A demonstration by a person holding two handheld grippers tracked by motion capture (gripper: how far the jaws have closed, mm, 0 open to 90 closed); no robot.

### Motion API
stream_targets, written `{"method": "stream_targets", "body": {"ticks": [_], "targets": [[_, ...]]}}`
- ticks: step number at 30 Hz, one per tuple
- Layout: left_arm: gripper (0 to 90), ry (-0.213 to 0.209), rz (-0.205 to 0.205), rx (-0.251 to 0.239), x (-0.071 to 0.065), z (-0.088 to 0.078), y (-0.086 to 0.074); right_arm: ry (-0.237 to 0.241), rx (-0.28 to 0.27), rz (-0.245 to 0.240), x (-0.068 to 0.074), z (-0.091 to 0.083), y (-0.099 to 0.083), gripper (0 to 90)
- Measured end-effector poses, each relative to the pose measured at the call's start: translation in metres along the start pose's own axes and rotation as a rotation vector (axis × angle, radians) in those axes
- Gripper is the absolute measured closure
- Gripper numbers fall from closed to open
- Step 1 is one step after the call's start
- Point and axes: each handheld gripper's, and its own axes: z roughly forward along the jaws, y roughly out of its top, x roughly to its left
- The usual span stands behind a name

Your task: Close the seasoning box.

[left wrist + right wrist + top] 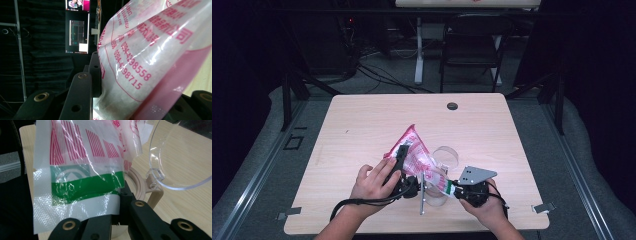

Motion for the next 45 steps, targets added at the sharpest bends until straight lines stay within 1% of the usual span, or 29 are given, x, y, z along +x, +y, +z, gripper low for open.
{"method": "stream_targets", "body": {"ticks": [3, 5, 6, 8, 9, 10, 12, 13, 16, 18, 19, 20, 21, 22, 29, 33, 34, 36, 40, 41, 42, 43, 44, 45], "targets": [[70.1, 0.000, 0.001, 0.001, 0.0004, -0.0002, -0.0001, -0.001, -0.002, 0.002, 0.0001, 0.0005, 0.0000, 90.0], [70.2, 0.004, -0.002, -0.007, 0.0003, 0.0002, -0.0006, -0.002, -0.003, 0.003, 0.0001, 0.0009, 0.0000, 90.0], [70.2, 0.001, -0.001, 0.001, 0.0006, -0.0002, -0.0003, -0.002, -0.004, 0.004, 0.0001, 0.0012, 0.0000, 90.0], [70.2, 0.003, -0.002, -0.005, 0.0004, 0.0000, -0.0005, -0.004, -0.002, 0.003, 0.0001, 0.0015, 0.0000, 90.0], [70.2, 0.001, 0.001, 0.001, 0.0007, -0.0004, -0.0003, 0.000, -0.002, 0.003, 0.0000, 0.0018, 0.0000, 90.0], [70.2, -0.002, -0.007, 0.001, 0.0000, -0.0004, -0.0005, 0.000, -0.002, 0.004, -0.0001, 0.0018, -0.0001, 90.0], [70.2, 0.002, -0.003, -0.001, 0.0008, -0.0004, -0.0005, 0.000, -0.002, 0.005, -0.0002, 0.0021, 0.0000, 90.0], [70.2, 0.008, -0.004, -0.011, 0.0006, 0.0002, -0.0009, -0.001, -0.004, 0.005, 0.0000, 0.0024, 0.0000, 90.0], [70.2, 0.008, -0.004, -0.011, 0.0009, 0.0003, -0.0011, 0.000, -0.001, 0.003, -0.0001, 0.0031, 0.0000, 90.0], [70.2, 0.002, -0.009, -0.010, 0.0004, 0.0006, -0.0013, 0.002, 0.001, 0.005, -0.0001, 0.0034, 0.0000, 90.0], [70.1, 0.000, -0.002, -0.001, 0.0013, 0.0000, -0.0008, 0.003, 0.003, 0.005, -0.0002, 0.0037, 0.0000, 90.0], [70.2, 0.007, -0.006, -0.012, 0.0006, 0.0007, -0.0013, 0.003, 0.003, 0.006, -0.0001, 0.0038, -0.0001, 90.0], [70.2, 0.003, -0.011, -0.012, 0.0002, 0.0007, -0.0015, 0.002, 0.004, 0.004, -0.0001, 0.0037, 0.0000, 90.0], [70.2, 0.001, -0.003, -0.001, 0.0015, -0.0002, -0.0009, 0.002, 0.004, 0.005, -0.0002, 0.0038, 0.0000, 90.0], [70.1, -0.002, -0.008, 0.000, 0.0018, -0.0002, -0.0012, 0.007, 0.004, 0.005, -0.0002, 0.0048, 0.0000, 90.0], [70.2, 0.001, -0.007, 0.000, 0.0020, -0.0003, -0.0010, 0.007, 0.004, 0.006, -0.0003, 0.0054, -0.0001, 90.0], [70.1, 0.008, 0.001, -0.002, 0.0026, -0.0004, -0.0007, 0.005, 0.003, 0.007, -0.0002, 0.0056, -0.0001, 90.0], [70.1, 0.007, 0.000, -0.002, 0.0025, -0.0004, -0.0007, 0.004, 0.005, 0.007, -0.0004, 0.0059, -0.0002, 90.0], [70.1, 0.007, 0.000, -0.003, 0.0023, -0.0007, -0.0004, 0.002, 0.018, -0.003, -0.0004, 0.0058, -0.0002, 90.0], [70.1, 0.013, -0.004, -0.016, 0.0017, 0.0001, -0.0008, 0.002, 0.019, -0.003, -0.0005, 0.0055, -0.0001, 90.0], [70.1, 0.007, -0.001, -0.003, 0.0025, -0.0009, -0.0003, 0.002, 0.015, 0.001, -0.0004, 0.0056, -0.0001, 90.0], [70.1, 0.014, -0.005, -0.017, 0.0021, -0.0002, -0.0007, 0.001, 0.011, 0.004, -0.0004, 0.0057, -0.0002, 90.0], [70.1, 0.012, -0.008, -0.017, 0.0019, -0.0004, -0.0006, 0.000, 0.011, 0.004, -0.0004, 0.0057, -0.0002, 90.0], [70.1, 0.020, 0.002, -0.020, 0.0025, -0.0005, -0.0001, 0.000, 0.011, 0.004, -0.0005, 0.0057, -0.0002, 90.0]]}}
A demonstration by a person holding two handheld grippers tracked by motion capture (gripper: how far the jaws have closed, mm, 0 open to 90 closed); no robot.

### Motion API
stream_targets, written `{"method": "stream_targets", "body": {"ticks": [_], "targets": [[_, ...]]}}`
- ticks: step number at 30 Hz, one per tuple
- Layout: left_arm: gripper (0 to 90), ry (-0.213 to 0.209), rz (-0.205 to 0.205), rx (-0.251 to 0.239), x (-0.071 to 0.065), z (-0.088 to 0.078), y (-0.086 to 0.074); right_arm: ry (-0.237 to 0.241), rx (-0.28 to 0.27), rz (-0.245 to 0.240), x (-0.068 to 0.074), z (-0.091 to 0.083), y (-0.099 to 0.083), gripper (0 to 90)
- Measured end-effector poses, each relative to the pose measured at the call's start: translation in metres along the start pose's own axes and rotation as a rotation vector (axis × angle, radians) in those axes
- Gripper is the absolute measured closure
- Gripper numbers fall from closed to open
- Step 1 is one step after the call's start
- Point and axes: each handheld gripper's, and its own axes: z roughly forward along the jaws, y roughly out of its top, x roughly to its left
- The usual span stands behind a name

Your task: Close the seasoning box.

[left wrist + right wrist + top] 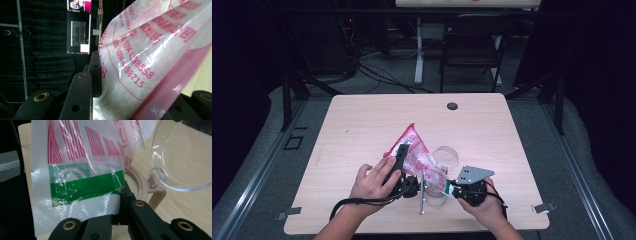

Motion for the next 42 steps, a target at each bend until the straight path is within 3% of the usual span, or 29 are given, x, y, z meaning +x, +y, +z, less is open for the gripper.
{"method": "stream_targets", "body": {"ticks": [6, 15, 42], "targets": [[70.1, -0.015, -0.009, 0.015, -0.0002, -0.0007, 0.0002, -0.002, -0.002, 0.002, -0.0003, 0.0002, -0.0002, 90.0], [69.9, 0.003, 0.005, 0.003, 0.0011, -0.0021, 0.0008, 0.002, 0.001, 0.003, -0.0011, 0.0010, -0.0005, 90.0], [70.1, -0.001, -0.015, 0.000, -0.0006, -0.0007, -0.0014, 0.001, 0.008, 0.000, -0.0009, 0.0017, -0.0004, 90.0]]}}
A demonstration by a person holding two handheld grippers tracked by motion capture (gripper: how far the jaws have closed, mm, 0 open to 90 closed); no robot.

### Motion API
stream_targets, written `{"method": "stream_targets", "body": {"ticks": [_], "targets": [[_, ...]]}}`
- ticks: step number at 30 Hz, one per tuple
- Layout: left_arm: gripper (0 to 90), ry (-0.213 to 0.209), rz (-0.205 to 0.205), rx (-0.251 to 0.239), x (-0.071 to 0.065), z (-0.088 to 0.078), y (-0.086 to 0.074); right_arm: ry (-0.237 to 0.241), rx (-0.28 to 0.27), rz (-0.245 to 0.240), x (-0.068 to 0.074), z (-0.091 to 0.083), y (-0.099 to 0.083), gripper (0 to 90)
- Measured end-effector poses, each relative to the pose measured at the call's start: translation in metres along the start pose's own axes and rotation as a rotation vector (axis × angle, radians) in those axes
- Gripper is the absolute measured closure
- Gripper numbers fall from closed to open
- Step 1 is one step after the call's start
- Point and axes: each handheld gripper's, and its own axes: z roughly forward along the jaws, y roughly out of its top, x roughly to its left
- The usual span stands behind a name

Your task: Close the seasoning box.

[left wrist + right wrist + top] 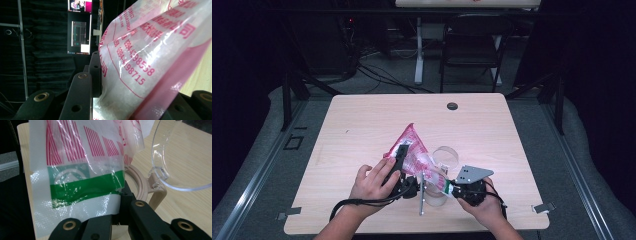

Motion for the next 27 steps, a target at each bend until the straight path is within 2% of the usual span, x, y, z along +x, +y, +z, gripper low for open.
{"method": "stream_targets", "body": {"ticks": [15, 27], "targets": [[70.3, -0.021, -0.033, 0.020, -0.002, 0.000, -0.004, -0.004, -0.003, -0.004, 0.002, -0.001, 0.001, 90.0], [70.3, -0.059, -0.095, 0.020, -0.008, 0.002, -0.011, -0.006, -0.002, -0.006, 0.001, -0.001, 0.001, 90.0]]}}
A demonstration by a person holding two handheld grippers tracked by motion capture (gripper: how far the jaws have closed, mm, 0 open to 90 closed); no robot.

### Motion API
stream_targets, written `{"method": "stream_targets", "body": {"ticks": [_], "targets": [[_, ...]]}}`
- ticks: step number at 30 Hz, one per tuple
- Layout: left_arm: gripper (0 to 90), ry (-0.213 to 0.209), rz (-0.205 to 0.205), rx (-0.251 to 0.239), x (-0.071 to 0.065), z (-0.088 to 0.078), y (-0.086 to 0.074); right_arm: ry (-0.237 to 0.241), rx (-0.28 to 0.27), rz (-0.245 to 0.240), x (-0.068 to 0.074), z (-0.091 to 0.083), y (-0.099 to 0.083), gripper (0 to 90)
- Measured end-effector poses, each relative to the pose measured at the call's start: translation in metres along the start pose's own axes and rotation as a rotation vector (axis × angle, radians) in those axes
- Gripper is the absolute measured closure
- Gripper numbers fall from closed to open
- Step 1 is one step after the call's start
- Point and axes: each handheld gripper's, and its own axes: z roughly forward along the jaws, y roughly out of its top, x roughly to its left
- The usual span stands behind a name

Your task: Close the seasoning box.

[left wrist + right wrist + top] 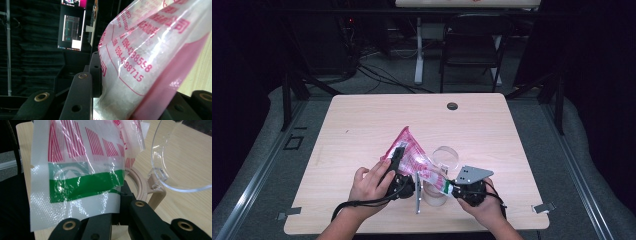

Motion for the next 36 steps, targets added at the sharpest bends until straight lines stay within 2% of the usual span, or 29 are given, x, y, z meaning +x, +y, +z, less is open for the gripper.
{"method": "stream_targets", "body": {"ticks": [7, 16, 19, 22, 32, 36], "targets": [[70.3, -0.015, -0.015, 0.012, -0.002, 0.001, -0.002, -0.003, 0.002, 0.002, 0.000, 0.000, 0.000, 90.0], [70.5, -0.057, -0.076, 0.019, -0.005, 0.003, -0.007, -0.004, -0.016, 0.011, -0.001, -0.002, 0.001, 90.0], [70.7, -0.064, -0.079, 0.020, -0.008, 0.003, -0.009, -0.003, -0.023, 0.013, -0.001, -0.003, 0.003, 90.0], [70.9, -0.093, -0.113, 0.031, -0.008, 0.003, -0.013, 0.000, -0.035, 0.012, 0.000, -0.004, 0.005, 90.0], [71.2, -0.134, -0.183, 0.027, -0.011, 0.004, -0.020, 0.002, -0.049, 0.008, 0.002, -0.003, 0.009, 90.0], [71.4, -0.159, -0.224, 0.030, -0.012, 0.004, -0.023, 0.002, -0.056, 0.011, 0.002, -0.002, 0.011, 90.0]]}}
